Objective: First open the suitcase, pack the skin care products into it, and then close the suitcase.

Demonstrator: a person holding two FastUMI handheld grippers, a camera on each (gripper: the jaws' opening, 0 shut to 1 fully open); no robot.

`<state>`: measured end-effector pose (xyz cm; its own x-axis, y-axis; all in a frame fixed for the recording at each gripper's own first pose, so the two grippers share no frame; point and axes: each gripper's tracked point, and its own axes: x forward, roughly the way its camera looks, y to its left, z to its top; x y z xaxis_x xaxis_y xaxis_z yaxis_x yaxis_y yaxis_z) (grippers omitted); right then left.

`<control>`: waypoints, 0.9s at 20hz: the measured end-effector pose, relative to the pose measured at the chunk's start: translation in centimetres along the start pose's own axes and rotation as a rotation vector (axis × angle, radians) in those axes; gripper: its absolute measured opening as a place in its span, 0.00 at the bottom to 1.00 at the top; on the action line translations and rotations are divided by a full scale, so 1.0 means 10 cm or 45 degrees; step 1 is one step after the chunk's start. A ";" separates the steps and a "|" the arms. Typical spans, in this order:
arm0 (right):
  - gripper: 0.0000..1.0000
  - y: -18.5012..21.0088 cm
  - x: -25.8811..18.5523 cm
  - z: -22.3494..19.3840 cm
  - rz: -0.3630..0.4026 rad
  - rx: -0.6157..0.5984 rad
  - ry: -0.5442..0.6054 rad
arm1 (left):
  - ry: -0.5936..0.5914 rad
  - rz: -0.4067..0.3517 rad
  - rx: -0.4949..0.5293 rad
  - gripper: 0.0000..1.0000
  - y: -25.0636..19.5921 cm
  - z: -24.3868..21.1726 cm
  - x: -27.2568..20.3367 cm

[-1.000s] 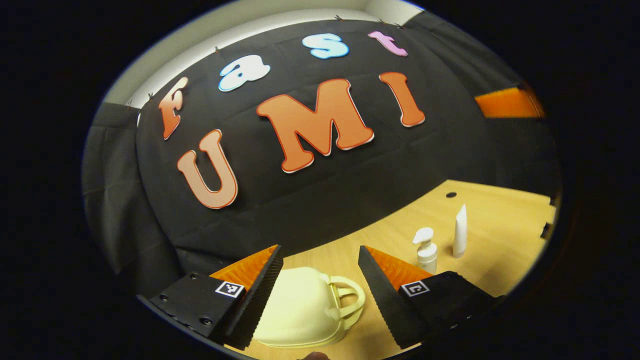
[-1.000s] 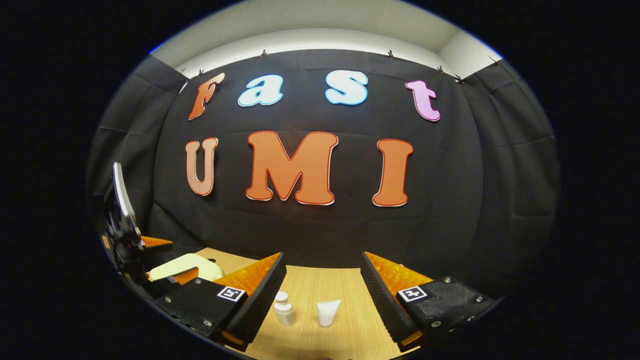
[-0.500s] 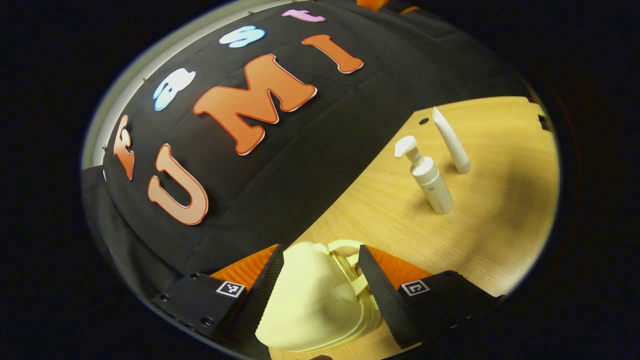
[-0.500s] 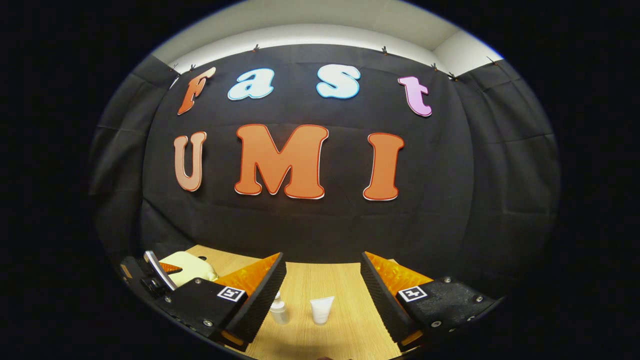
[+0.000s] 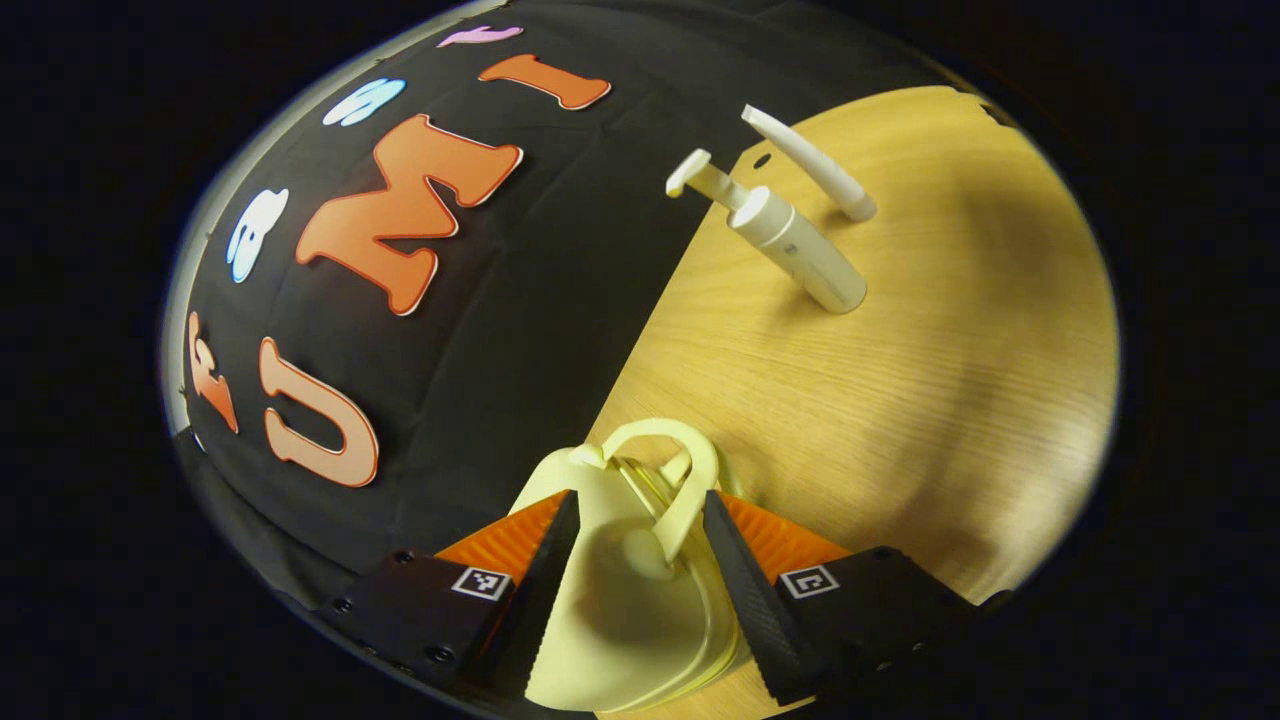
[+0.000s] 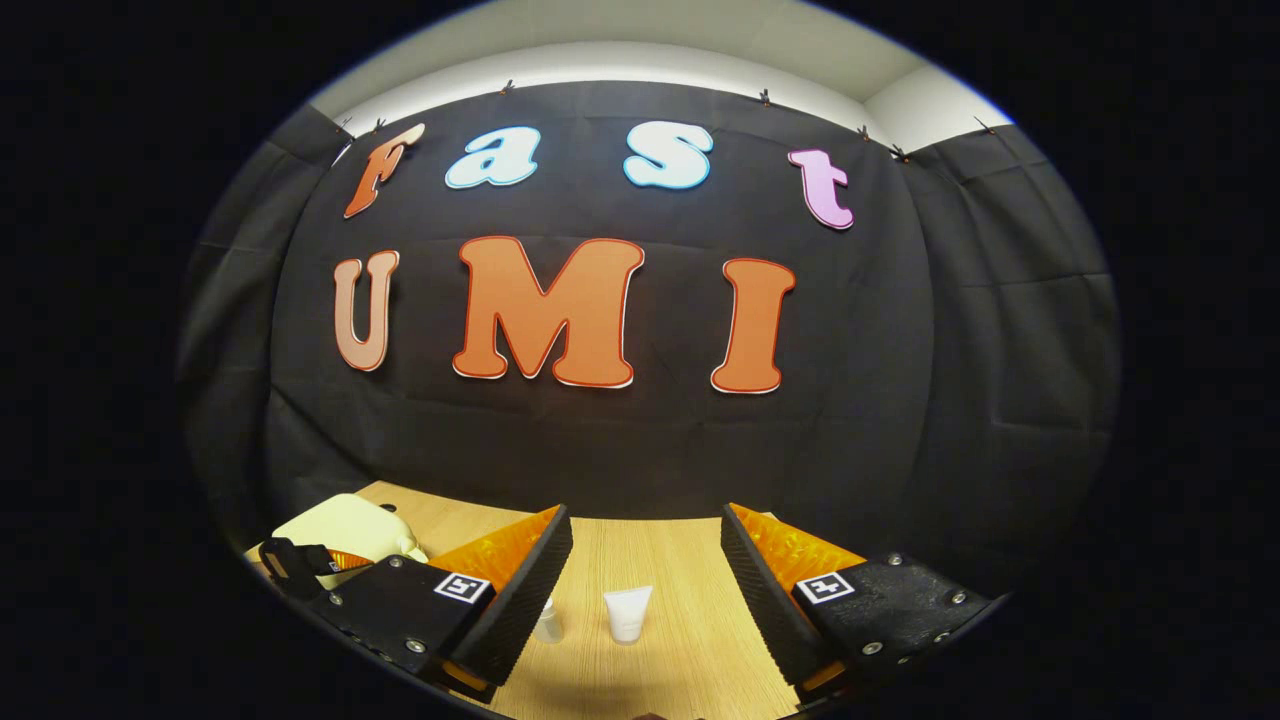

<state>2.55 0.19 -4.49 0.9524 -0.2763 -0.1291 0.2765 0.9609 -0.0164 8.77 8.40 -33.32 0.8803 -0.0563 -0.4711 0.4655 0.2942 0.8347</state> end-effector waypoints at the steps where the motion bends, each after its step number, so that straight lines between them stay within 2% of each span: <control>1: 0.96 0.01 0.00 -0.01 -0.003 -0.006 0.001 | 0.024 0.001 0.023 0.82 -0.03 -0.04 0.04; 2: 0.96 0.01 -0.01 -0.02 -0.002 -0.009 0.003 | 0.035 0.023 0.046 0.82 -0.02 -0.05 0.08; 4: 0.96 0.01 -0.02 -0.03 -0.004 -0.012 0.008 | 0.047 0.024 0.080 0.72 -0.03 -0.04 0.17; 5: 0.96 0.03 -0.02 -0.06 -0.002 -0.012 0.014 | 0.055 0.023 0.104 0.54 -0.04 -0.03 0.18; 6: 0.96 0.05 -0.02 -0.08 0.002 -0.012 0.021 | 0.050 0.048 0.138 0.53 -0.01 -0.04 0.22; 7: 0.96 0.06 -0.02 -0.10 0.006 -0.015 0.029 | 0.057 0.049 0.145 0.44 -0.01 -0.03 0.20; 8: 0.96 0.07 -0.03 -0.12 0.005 -0.020 0.032 | 0.035 0.063 0.152 0.43 0.02 0.02 0.18; 9: 0.96 0.09 -0.04 -0.13 0.010 -0.025 0.035 | 0.046 0.067 0.154 0.33 0.03 -0.01 0.18; 10: 0.96 0.12 -0.05 -0.15 0.013 -0.029 0.037 | 0.031 0.086 0.161 0.33 0.08 0.02 0.16; 11: 0.96 0.14 -0.05 -0.17 0.020 -0.034 0.046 | 0.025 0.079 0.144 0.26 0.12 0.01 0.15; 14: 0.96 0.22 -0.05 -0.22 0.038 -0.042 0.060 | -0.001 0.098 0.024 0.26 0.42 0.05 0.03; 18: 0.96 0.38 0.00 -0.25 0.073 -0.031 0.079 | -0.016 0.139 -0.196 0.25 0.91 0.04 -0.11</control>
<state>3.26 3.86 -7.02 0.9565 -0.2199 -0.1915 0.2179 0.9755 -0.0316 12.08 10.80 -25.07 0.9264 -0.0280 -0.3755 0.3484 0.4419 0.8266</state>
